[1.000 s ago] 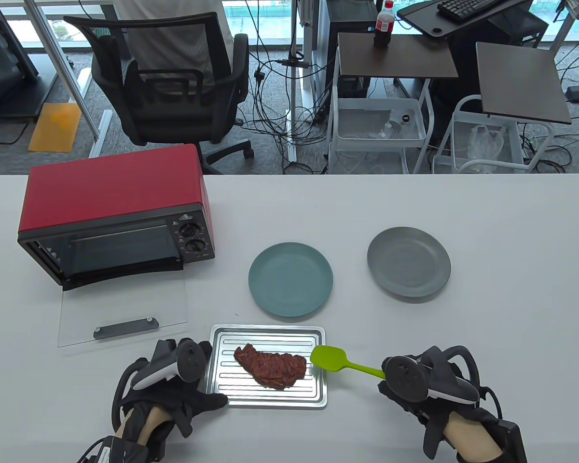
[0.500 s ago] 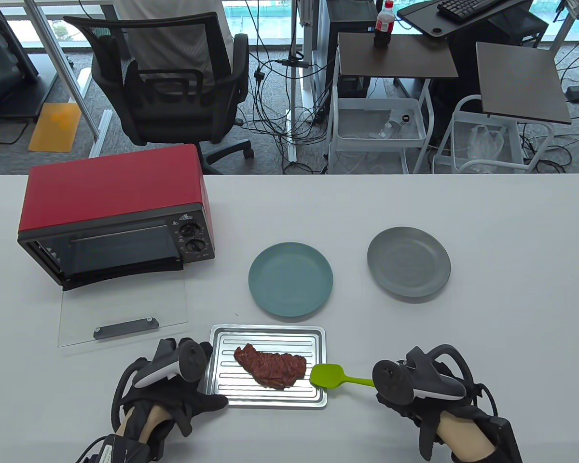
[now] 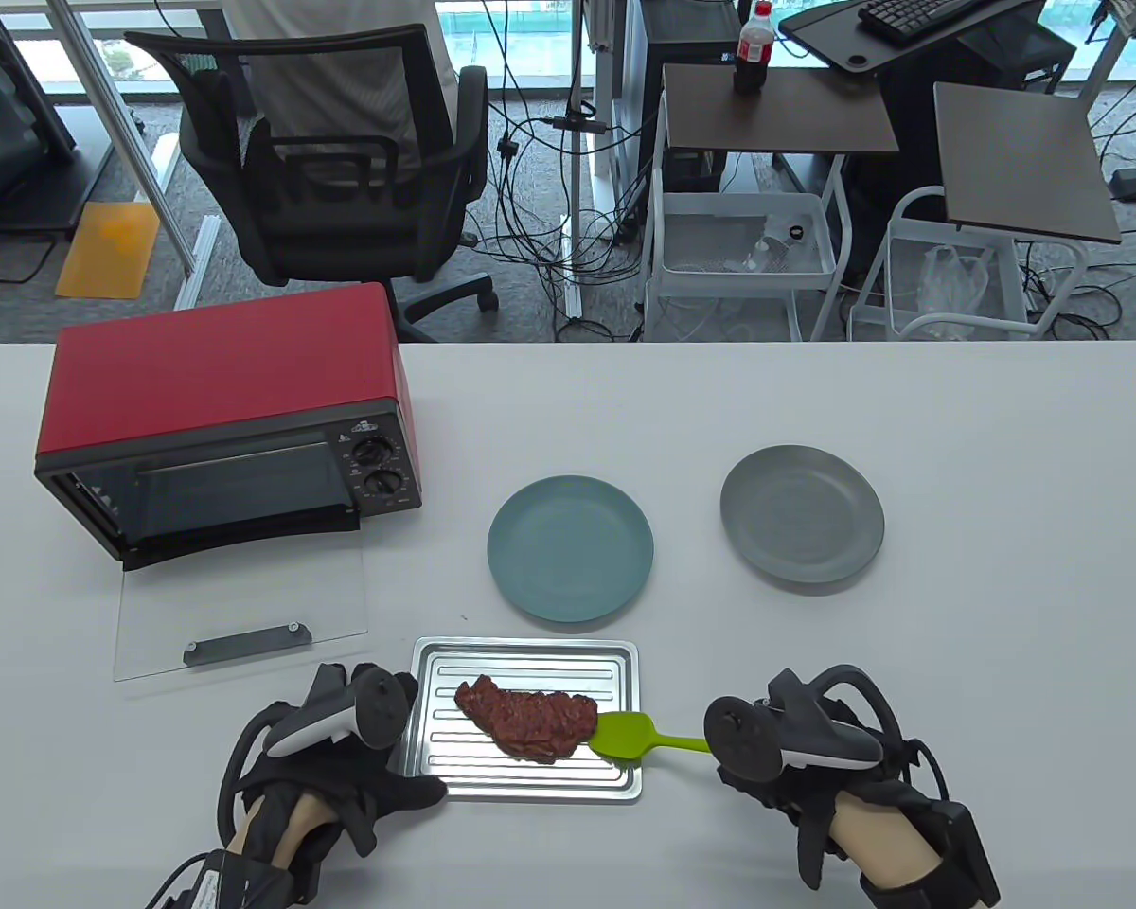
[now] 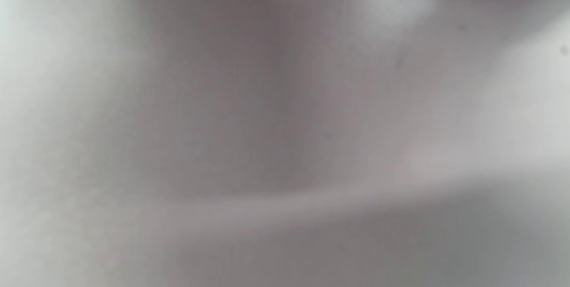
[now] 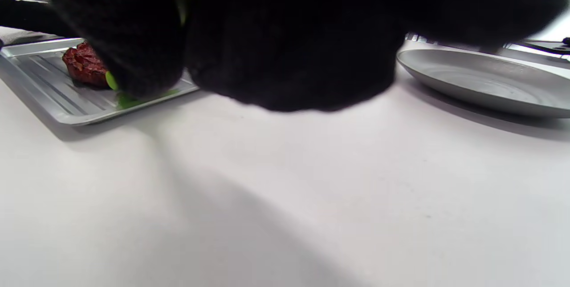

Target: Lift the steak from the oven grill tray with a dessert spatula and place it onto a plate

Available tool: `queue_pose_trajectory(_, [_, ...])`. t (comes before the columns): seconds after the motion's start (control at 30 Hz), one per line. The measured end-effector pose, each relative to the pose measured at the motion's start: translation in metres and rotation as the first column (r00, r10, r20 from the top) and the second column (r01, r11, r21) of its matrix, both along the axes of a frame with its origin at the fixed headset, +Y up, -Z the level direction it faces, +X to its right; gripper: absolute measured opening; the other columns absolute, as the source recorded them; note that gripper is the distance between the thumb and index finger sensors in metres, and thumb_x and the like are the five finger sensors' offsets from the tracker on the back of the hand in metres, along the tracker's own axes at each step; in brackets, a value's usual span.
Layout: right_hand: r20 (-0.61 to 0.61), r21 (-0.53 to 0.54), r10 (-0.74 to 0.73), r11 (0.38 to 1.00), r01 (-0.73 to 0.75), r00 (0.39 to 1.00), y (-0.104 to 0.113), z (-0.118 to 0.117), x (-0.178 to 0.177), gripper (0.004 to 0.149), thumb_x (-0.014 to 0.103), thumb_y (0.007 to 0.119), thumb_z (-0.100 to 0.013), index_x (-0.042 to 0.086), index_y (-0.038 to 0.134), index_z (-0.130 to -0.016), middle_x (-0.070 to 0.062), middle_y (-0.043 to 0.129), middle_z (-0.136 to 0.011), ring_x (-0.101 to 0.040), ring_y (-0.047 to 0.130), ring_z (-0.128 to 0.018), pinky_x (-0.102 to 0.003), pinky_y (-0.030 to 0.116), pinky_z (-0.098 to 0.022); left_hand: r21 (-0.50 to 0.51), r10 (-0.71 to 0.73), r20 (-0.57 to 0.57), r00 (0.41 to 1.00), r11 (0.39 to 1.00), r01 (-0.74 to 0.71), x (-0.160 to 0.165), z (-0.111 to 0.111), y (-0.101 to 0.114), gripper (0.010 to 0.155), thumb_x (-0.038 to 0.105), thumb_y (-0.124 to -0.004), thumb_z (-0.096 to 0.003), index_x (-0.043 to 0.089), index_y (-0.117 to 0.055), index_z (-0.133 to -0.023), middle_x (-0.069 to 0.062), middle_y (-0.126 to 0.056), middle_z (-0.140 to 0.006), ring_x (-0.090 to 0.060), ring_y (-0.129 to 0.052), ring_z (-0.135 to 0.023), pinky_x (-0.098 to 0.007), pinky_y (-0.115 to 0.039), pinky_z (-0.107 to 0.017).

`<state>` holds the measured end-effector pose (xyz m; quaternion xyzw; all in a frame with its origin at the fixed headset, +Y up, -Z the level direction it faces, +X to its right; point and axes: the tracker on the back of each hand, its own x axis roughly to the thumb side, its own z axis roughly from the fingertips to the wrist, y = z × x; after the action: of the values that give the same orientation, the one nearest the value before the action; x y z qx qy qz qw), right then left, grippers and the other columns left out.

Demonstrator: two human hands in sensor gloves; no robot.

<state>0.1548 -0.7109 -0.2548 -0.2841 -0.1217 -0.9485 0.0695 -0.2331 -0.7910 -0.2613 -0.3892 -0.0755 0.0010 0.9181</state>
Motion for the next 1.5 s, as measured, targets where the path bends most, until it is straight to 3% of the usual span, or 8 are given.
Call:
queue_pose_trajectory(0.63, [-0.053,0.004,-0.037,0.999,0.037,0.998,-0.013,-0.012,-0.031,0.04,0.046,0.088,-0.044,0.015,0.089,-0.069,-0.005,0.096,-0.042,-0.016,0.098,-0.018,-0.032,0.086,-0.013,-0.005,0.006,-0.003,1.0,1.0,-0.006,0.001,-0.001,-0.001,0.105,0.093,-0.048,-0.0343,0.037,0.019,-0.091,-0.002,0.024,-0.104,-0.045,0.017,-0.102,-0.082,-0.015,-0.065])
queue_pose_trajectory(1.5, [-0.056,-0.098,-0.133,0.987,0.127,0.99,-0.036,-0.018,-0.07,0.039,0.045,0.084,-0.047,0.015,0.087,-0.072,-0.003,0.094,-0.044,-0.016,0.097,-0.019,-0.032,0.085,-0.014,-0.009,0.011,-0.003,1.0,1.0,-0.011,0.001,-0.001,-0.002,0.104,0.092,-0.048,-0.0354,0.036,0.019,-0.092,-0.003,0.023,-0.104,-0.046,0.017,-0.102,-0.082,-0.015,-0.065])
